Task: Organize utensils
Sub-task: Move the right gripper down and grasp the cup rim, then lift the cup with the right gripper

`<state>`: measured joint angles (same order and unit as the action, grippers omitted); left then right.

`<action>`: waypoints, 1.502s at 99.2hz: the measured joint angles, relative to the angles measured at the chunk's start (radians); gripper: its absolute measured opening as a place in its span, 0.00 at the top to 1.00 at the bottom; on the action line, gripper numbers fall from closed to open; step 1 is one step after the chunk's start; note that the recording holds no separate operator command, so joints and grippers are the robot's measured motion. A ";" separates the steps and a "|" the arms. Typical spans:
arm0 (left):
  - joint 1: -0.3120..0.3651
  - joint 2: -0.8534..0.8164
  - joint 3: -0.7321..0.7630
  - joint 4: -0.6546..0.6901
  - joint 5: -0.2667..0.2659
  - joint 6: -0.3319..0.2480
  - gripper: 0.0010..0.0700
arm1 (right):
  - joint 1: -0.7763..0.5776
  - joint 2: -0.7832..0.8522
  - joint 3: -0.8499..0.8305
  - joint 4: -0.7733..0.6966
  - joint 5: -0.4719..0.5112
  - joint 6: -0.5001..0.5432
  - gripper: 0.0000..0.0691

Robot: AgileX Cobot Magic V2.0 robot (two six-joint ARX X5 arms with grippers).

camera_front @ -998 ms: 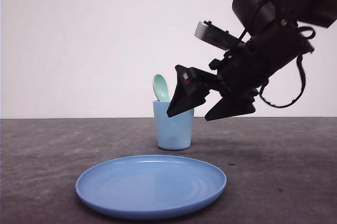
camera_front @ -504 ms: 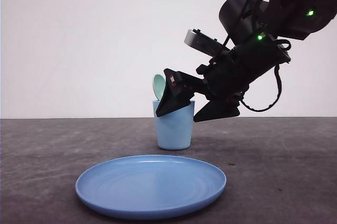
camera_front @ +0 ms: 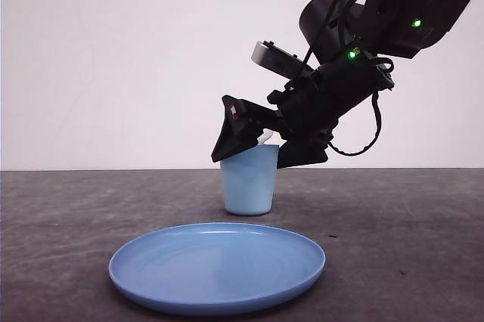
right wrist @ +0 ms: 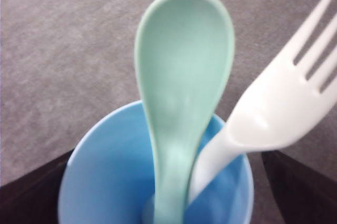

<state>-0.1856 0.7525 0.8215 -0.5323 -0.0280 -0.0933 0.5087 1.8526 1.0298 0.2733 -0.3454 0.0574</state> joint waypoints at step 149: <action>0.000 0.000 0.000 0.020 0.000 0.000 0.67 | 0.330 -0.652 -0.268 -0.438 0.296 -0.050 0.27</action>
<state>-0.1852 0.7525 0.8215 -0.5125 -0.0280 -0.0933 0.8387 1.2011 0.7620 -0.1646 -0.0494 0.0074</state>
